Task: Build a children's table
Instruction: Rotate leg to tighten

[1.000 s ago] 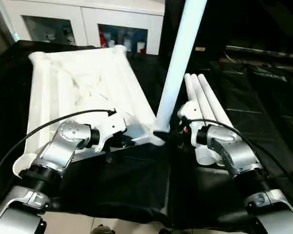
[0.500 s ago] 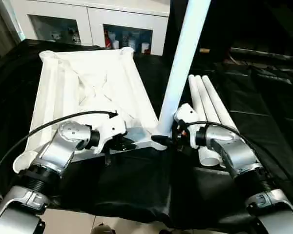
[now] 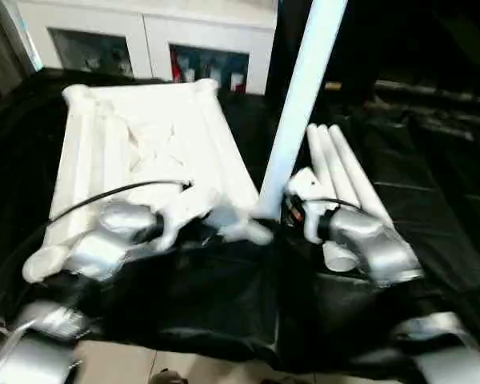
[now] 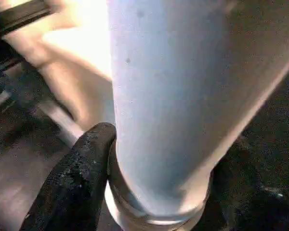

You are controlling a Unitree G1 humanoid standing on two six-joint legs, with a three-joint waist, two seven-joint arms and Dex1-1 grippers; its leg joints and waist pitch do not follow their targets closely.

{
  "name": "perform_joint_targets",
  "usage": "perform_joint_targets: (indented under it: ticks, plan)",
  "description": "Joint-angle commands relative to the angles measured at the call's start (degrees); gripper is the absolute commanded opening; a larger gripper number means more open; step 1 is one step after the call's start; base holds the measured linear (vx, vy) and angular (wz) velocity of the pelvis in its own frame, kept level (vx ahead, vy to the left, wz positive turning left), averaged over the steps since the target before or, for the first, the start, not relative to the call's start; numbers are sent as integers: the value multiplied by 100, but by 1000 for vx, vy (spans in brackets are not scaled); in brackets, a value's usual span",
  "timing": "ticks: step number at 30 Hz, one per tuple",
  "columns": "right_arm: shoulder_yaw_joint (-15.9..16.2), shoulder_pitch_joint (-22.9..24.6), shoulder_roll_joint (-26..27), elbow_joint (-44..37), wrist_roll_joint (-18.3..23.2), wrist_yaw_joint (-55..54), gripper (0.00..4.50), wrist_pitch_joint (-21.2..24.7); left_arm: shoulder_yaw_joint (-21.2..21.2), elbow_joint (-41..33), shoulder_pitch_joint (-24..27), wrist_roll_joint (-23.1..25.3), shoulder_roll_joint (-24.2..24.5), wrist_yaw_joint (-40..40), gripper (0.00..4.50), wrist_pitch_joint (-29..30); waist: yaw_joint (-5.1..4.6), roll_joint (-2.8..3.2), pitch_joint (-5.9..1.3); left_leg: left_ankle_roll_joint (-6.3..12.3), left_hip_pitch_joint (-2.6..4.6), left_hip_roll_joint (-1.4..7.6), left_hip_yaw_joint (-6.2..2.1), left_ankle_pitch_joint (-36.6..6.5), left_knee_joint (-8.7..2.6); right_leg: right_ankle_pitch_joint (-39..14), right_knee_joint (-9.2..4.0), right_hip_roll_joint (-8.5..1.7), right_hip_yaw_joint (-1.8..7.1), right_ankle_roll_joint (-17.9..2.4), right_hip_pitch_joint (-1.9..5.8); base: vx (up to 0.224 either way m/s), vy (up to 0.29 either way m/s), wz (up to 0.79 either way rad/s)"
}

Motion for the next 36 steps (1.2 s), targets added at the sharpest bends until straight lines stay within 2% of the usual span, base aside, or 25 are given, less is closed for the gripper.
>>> perform_joint_targets:
  ticks: [1,3,4,6,7,8,9,10,11,12,14,15,16,17,18,21,25,26,27,29,31,33,34,36]
  plan:
    - [-284,31,241,584,-36,-1108,264,276,72,327,-194,195,-274,809,0,291,-38,49,-285,-166,69,152,-73,-1641,-410,-2944,-617,-457,342,-467,230,0,0,0]
    - [-535,-81,855,1119,51,-2222,264,234,202,730,-474,278,-842,1777,0,580,-76,56,-269,-198,153,117,-92,-2018,-392,-3556,-747,-446,273,-170,176,0,0,0]
    - [-537,-83,866,1126,53,-2235,264,232,203,735,-478,279,-851,1792,0,585,-83,54,-262,-184,180,110,-90,-2102,-378,-3666,-772,-449,258,-107,155,0,0,0]
    - [-569,-109,986,1211,83,-2384,264,197,217,790,-521,295,-953,1953,0,640,-87,79,-267,-137,211,114,-121,-2273,-382,-3771,-840,-456,186,23,174,0,0,0]
    - [-583,-170,1133,1328,106,-2524,264,153,218,823,-558,310,-1069,2097,0,691,-101,124,-270,-103,200,127,-143,-2362,-414,-3659,-858,-456,161,42,206,0,0,0]
    - [-588,-231,1239,1404,116,-2565,264,102,207,823,-573,327,-1147,2160,0,729,-114,120,-271,-102,203,143,-149,-2411,-431,-3607,-870,-455,158,35,206,0,0,0]
    - [-580,-304,1353,1479,113,-2593,299,43,191,809,-582,343,-1231,2216,0,769,-160,124,-278,-106,198,159,-175,-2544,-460,-3436,-861,-449,125,-4,238,0,0,0]
    - [-576,-326,1385,1498,110,-2598,299,26,186,803,-583,348,-1254,2230,0,781,-169,125,-285,-109,202,165,-177,-2575,-463,-3385,-856,-457,133,-27,232,0,0,0]
    - [-632,-404,1494,1566,128,-2611,334,-48,179,802,-587,369,-1320,2252,0,782,-178,131,-274,-113,213,169,-179,-2623,-467,-3358,-857,-451,139,-50,213,0,0,0]
    - [-679,-451,1554,1605,140,-2614,334,-94,178,808,-590,382,-1352,2257,0,775,-212,123,-258,-110,236,163,-178,-2776,-465,-3410,-879,-444,124,-70,190,0,0,0]
    - [-724,-543,1609,1705,120,-2621,343,-180,151,808,-572,402,-1350,2185,0,701,-270,132,-265,-116,189,168,-218,-2895,-484,-3430,-870,-463,91,-53,245,0,0,0]
    - [-724,-549,1611,1710,117,-2619,368,-186,149,807,-570,403,-1347,2177,0,693,-322,140,-283,-117,125,180,-243,-2877,-510,-3317,-858,-466,69,-34,318,0,0,0]
    - [-666,-584,1572,1731,54,-2577,368,-297,121,778,-540,408,-1292,2084,0,608,-356,153,-292,-102,91,192,-252,-2849,-524,-3167,-845,-481,60,-55,347,0,0,0]
    - [-604,-595,1518,1708,15,-2464,377,-367,86,737,-504,405,-1222,1951,0,480,-374,146,-294,-99,88,199,-256,-2852,-524,-3120,-841,-502,47,-70,345,0,0,0]
    - [-597,-597,1511,1705,10,-2450,377,-376,81,732,-499,405,-1213,1935,0,464,-396,137,-296,-98,48,194,-268,-2832,-527,-3119,-836,-524,35,-84,371,0,0,0]
    - [-388,-505,1180,1391,-57,-1840,377,-482,15,566,-380,366,-954,1518,0,275,-380,90,-302,16,77,171,-202,-2474,-494,-3001,-838,-552,113,-224,318,0,0,0]
    - [-306,-420,855,1128,-108,-1331,377,-510,-14,432,-292,327,-766,1209,0,211,-312,70,-306,94,34,194,-164,-2035,-507,-2550,-738,-530,180,-414,334,0,0,0]
    - [-256,-369,647,960,-132,-1021,377,-497,-39,365,-241,304,-654,1010,0,104,-305,81,-298,112,44,193,-141,-1986,-500,-2531,-717,-530,207,-489,301,0,0,0]
    - [-115,-282,256,682,-169,-424,377,-517,-77,236,-137,250,-462,648,0,0,-228,76,-334,166,59,207,-111,-1725,-478,-2184,-667,-524,237,-582,326,56,-30,5]
    - [-55,-236,56,520,-154,-140,377,-489,-123,138,-63,190,-344,365,0,-141,-195,81,-353,205,70,219,-84,-1486,-468,-1818,-608,-511,264,-726,314,63,-33,7]
    - [-56,-174,-209,283,-78,136,377,-358,-193,3,30,149,-161,69,0,-172,-150,36,-384,312,32,186,-29,-1085,-417,-1229,-484,-472,323,-962,315,73,-49,10]
    - [-16,-111,-426,98,-32,432,377,-302,-217,-156,134,24,-17,-281,0,-266,-95,29,-403,439,-30,156,-13,-669,-384,-681,-380,-447,351,-1077,346,63,-56,5]
    - [36,-71,-527,6,-30,611,377,-293,-231,-252,189,-38,53,-460,0,-324,-60,49,-412,500,-4,157,2,-479,-365,-402,-346,-442,361,-1166,329,55,-54,5]
    - [123,-26,-632,-80,-30,861,377,-292,-272,-365,247,-83,141,-660,0,-396,-22,41,-397,548,-25,145,6,-381,-356,-144,-295,-402,394,-1227,337,25,-21,3]
